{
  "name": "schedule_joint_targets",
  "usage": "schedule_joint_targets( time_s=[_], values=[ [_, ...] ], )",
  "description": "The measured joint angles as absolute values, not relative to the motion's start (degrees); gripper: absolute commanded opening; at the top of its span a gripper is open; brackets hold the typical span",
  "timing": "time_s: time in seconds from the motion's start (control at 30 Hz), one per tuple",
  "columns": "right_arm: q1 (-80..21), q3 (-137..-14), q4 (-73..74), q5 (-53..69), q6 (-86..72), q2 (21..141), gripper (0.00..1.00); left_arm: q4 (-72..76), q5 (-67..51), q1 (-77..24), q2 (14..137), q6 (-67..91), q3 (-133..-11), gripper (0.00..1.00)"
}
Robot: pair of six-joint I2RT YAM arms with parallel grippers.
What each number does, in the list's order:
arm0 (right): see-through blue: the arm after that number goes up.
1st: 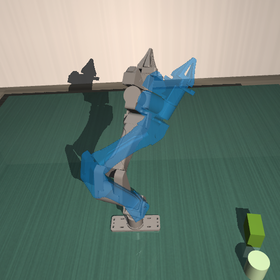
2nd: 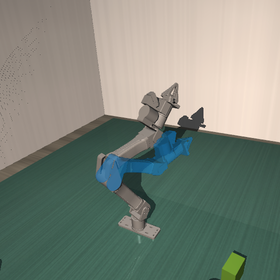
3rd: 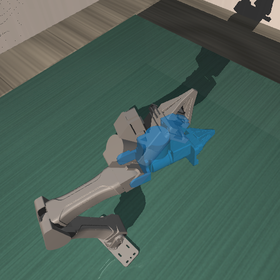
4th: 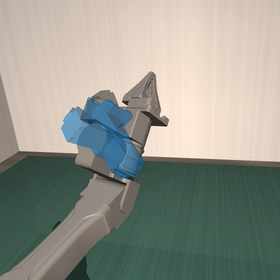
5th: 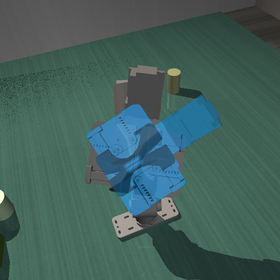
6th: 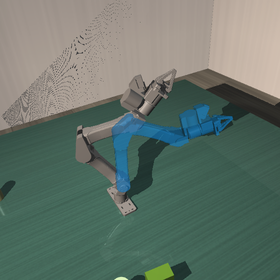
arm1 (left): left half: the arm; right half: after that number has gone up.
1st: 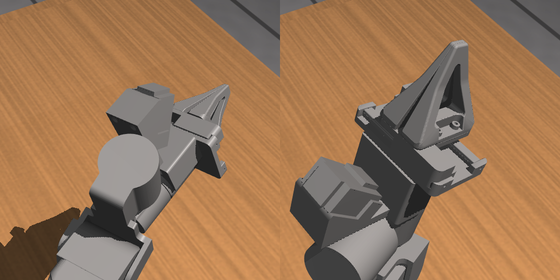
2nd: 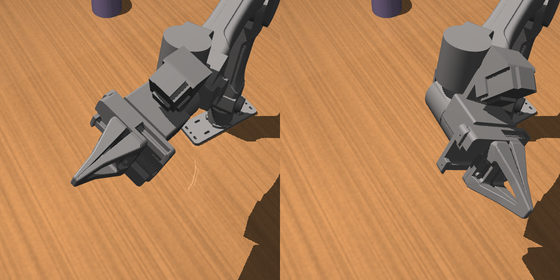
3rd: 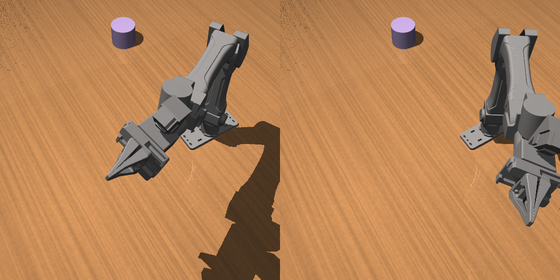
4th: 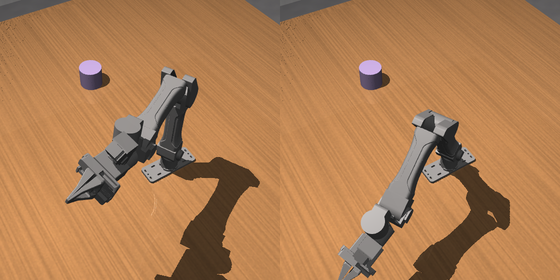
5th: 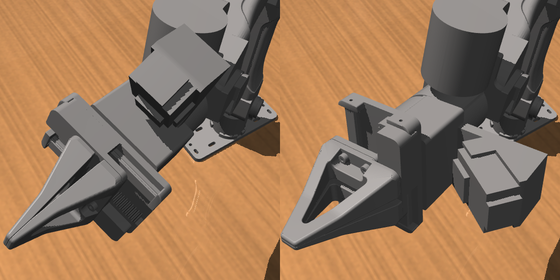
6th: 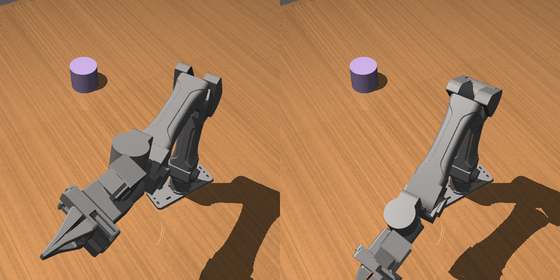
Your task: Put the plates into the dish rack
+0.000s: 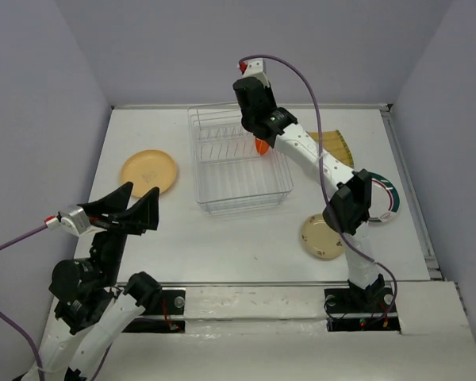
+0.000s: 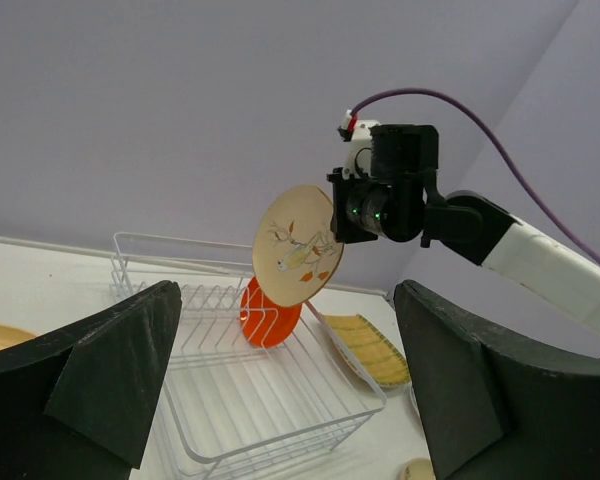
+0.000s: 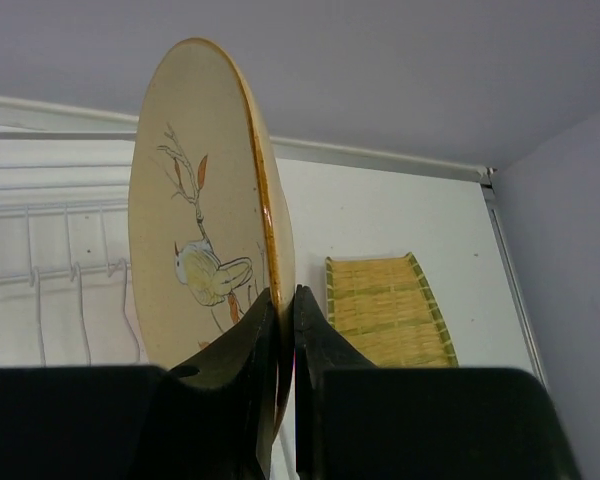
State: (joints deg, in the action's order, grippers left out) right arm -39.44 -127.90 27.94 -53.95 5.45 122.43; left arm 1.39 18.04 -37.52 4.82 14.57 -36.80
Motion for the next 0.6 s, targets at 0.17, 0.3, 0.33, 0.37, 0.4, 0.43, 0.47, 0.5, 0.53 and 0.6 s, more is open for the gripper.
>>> schedule_joint_targets(
  time_s=[0.17,0.3,0.33,0.37,0.4,0.43,0.47,0.5,0.53,0.6],
  values=[
    [-39.18,-131.13,27.86,-54.02,8.99,127.15,0.07,1.34,18.06,-37.63,4.67,14.52,-36.80,0.99],
    [-38.96,-131.55,27.66,-53.28,9.74,129.32,0.07,1.34,18.06,-37.91,4.67,14.52,-36.80,0.99],
    [-38.96,-131.79,27.55,-52.93,9.76,129.78,0.07,1.32,18.06,-37.91,4.67,14.52,-36.80,0.99],
    [-38.96,-131.90,27.44,-52.66,9.87,130.06,0.07,1.32,18.06,-37.91,4.67,14.52,-36.80,0.99],
    [-38.98,-131.96,27.42,-52.51,9.89,130.50,0.07,1.32,18.09,-37.91,4.67,14.52,-36.80,0.99],
    [-39.05,-131.96,27.31,-52.58,10.00,130.63,0.07,1.30,18.09,-37.91,4.67,14.50,-36.80,0.99],
    [-39.09,-131.96,27.14,-52.47,10.09,130.65,0.07,1.30,18.09,-37.91,4.67,14.52,-36.80,0.99],
    [-39.11,-131.96,27.14,-52.18,10.07,130.65,0.07,1.28,18.09,-37.91,4.67,14.50,-36.80,0.99],
    [-39.09,-131.96,27.14,-51.88,10.04,130.72,0.07,1.26,18.09,-37.91,4.67,14.52,-36.80,0.99],
    [-39.09,-131.96,27.07,-51.46,9.80,131.22,0.08,1.23,18.09,-37.91,4.67,14.50,-36.80,0.99]
  ],
)
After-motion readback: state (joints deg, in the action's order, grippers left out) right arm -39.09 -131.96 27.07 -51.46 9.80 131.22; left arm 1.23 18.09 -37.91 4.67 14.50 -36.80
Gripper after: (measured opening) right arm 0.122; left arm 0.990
